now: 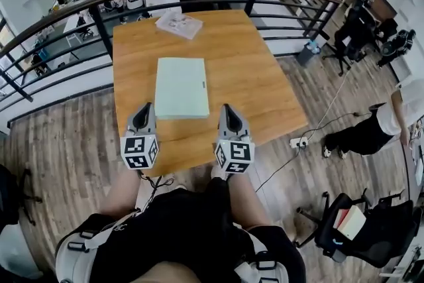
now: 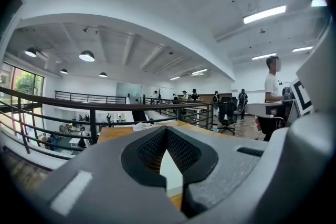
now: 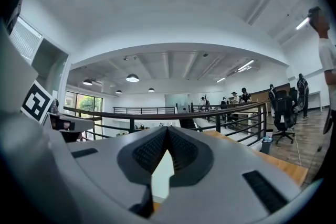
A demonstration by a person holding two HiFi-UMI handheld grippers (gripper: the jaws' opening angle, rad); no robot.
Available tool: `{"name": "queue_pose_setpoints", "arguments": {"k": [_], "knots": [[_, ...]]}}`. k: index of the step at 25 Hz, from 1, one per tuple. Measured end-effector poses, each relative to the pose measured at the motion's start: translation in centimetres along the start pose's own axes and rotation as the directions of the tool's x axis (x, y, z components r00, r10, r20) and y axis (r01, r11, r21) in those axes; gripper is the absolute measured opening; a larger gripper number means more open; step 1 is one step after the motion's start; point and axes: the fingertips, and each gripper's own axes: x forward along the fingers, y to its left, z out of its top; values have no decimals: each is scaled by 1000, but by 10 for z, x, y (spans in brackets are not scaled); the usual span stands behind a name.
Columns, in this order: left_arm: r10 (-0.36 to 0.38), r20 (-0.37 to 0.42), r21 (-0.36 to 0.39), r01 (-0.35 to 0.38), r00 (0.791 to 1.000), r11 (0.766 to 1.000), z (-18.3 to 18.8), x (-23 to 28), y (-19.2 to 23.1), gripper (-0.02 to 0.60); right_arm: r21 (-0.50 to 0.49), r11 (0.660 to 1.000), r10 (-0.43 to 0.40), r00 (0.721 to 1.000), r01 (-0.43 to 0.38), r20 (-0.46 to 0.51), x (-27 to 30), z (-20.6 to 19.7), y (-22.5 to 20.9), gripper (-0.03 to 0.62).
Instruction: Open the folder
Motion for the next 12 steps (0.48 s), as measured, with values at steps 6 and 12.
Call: {"name": "queue_pose_setpoints", "arguments": {"k": [6, 12], "knots": [[69, -19, 19, -69, 997, 997, 1, 19, 2, 3, 35, 999, 38, 999, -38, -1, 29, -5, -24, 5], [73, -40, 50, -71, 997, 996, 4, 44, -3, 3, 66, 995, 82, 996, -80, -21, 58, -16, -40, 5]]}}
